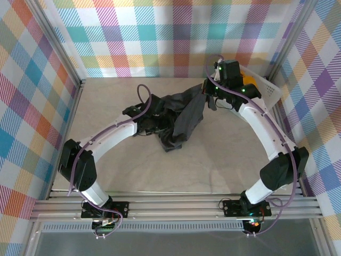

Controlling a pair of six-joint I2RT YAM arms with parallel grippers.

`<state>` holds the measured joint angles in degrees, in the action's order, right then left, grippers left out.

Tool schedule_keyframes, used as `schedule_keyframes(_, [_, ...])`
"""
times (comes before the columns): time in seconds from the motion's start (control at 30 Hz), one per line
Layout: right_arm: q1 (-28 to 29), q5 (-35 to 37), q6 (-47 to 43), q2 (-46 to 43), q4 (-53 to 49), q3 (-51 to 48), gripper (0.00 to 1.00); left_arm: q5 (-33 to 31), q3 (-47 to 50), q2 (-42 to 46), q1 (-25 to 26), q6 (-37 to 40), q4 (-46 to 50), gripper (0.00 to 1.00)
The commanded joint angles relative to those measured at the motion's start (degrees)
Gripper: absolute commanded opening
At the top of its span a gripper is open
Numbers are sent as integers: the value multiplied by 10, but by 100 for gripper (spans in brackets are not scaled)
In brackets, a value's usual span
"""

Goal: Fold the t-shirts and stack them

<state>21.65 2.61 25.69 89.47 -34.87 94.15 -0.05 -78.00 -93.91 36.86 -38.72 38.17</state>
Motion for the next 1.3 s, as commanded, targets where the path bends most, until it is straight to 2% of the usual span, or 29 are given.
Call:
schedule_keyframes(0.0, [-5, 11, -15, -37, -8, -16, 0, -18, -12, -4, 11, -7, 20, 78])
schedule_keyframes(0.1, [-7, 25, -17, -53, -17, -32, 0, -79, -17, -19, 7, -76, 80, 75])
schedule_keyframes(0.17, [-13, 52, -14, -68, -33, -39, 0, -89, -6, -35, -3, -123, 110, 79])
schedule_keyframes(0.3, [-19, 85, -15, -105, -60, -65, 0, -55, 49, -30, -30, -207, 56, 91])
schedule_keyframes(0.47, [-22, 70, -9, -147, -79, -128, 0, -48, 66, -44, -94, -274, -32, 96])
schedule_keyframes(0.57, [-22, 54, 7, -166, -93, -163, 0, -16, 36, -89, -115, -296, -84, 96])
schedule_keyframes(0.7, [-22, 33, 18, -190, -111, -206, 0, -18, -75, -195, -119, -301, -20, 96])
schedule_keyframes(0.77, [-22, 16, 19, -203, -111, -229, 0, -20, -104, -237, -127, -314, -22, 96])
schedule_keyframes(0.8, [-21, 4, 18, -208, -110, -239, 0, -18, -113, -257, -133, -323, -37, 92])
schedule_keyframes(0.83, [-22, -8, 18, -212, -112, -247, 0, -13, -123, -277, -138, -326, -57, 83])
schedule_keyframes(0.87, [-21, -21, 18, -214, -112, -254, 0, -8, -135, -295, -143, -325, -72, 68])
schedule_keyframes(0.93, [-21, -65, 15, -217, -102, -271, 0, 12, -184, -341, -157, -322, -89, 24])
schedule_keyframes(0.97, [-19, -89, 14, -219, -93, -279, 0, 21, -207, -357, -163, -317, -98, 13])
schedule_keyframes(1.07, [-2, -163, 8, -224, -47, -309, 0, 24, -308, -391, -177, -292, -117, 0])
schedule_keyframes(1.17, [35, -237, 2, -212, 5, -322, 0, 33, -445, -435, -190, -269, -114, 0])
schedule_keyframes(1.27, [77, -310, 16, -169, 46, -312, 0, 51, -621, -501, -195, -247, -92, 0])
